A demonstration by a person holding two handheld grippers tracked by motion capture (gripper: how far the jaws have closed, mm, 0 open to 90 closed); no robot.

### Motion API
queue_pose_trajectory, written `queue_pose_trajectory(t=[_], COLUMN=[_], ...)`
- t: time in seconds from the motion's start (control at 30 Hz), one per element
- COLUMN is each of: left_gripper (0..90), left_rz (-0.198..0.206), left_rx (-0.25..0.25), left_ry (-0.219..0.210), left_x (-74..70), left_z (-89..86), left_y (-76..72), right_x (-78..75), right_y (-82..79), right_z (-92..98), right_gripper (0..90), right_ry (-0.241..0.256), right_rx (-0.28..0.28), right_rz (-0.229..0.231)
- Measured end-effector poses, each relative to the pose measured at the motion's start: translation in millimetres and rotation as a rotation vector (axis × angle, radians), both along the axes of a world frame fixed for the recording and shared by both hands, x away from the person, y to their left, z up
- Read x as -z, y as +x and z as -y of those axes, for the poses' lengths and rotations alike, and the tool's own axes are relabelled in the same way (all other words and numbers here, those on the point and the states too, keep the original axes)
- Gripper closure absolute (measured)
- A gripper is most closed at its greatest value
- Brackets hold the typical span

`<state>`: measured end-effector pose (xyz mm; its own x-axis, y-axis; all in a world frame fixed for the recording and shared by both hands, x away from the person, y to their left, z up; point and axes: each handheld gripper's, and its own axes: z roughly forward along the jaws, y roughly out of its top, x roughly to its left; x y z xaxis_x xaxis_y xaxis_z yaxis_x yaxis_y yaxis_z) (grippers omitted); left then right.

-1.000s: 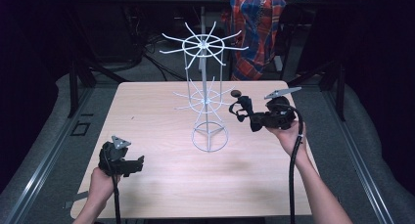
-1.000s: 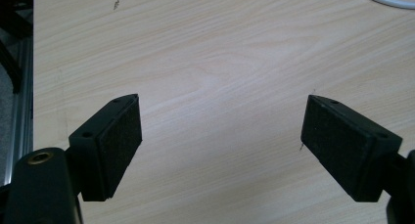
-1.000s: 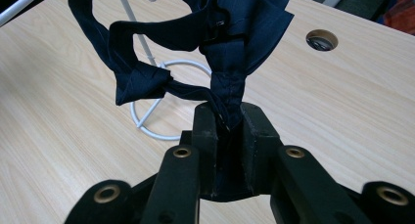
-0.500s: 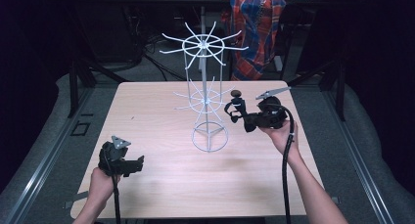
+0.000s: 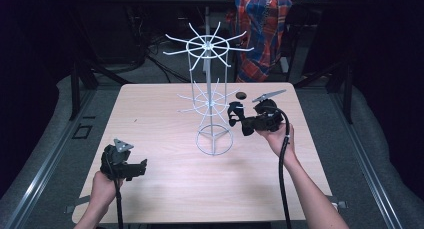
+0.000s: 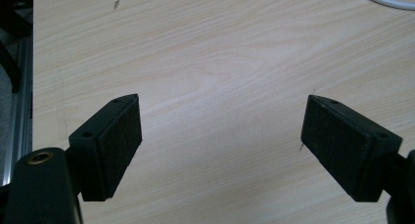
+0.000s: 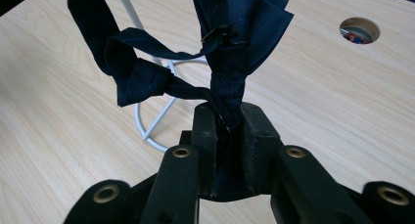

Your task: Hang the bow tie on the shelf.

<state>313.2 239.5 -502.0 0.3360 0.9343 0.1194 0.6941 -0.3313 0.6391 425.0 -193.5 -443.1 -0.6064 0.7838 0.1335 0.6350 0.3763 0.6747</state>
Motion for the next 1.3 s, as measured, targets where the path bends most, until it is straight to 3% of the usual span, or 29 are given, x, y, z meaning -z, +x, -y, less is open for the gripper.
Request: queue_pose_trajectory(t=[0.33, 0.87, 1.3], left_gripper=[15.5, 15.5, 15.6], left_rz=[0.000, -0.001, -0.003], left_rx=[0.002, 0.002, 0.005], left_ry=[0.000, 0.002, 0.002], left_x=[-0.1, -0.2, -0.7], left_z=[0.0, -0.2, -0.2], left_y=[-0.1, -0.2, -0.5], right_x=[3.1, 11.9, 14.8], right_y=[3.0, 6.1, 4.9], right_z=[-9.5, -16.4, -17.1], right_gripper=[77.9, 75.2, 62.8], right_ry=[0.009, -0.018, -0.006], right_rx=[-0.015, -0.021, -0.026], right_rz=[0.011, -0.018, -0.030])
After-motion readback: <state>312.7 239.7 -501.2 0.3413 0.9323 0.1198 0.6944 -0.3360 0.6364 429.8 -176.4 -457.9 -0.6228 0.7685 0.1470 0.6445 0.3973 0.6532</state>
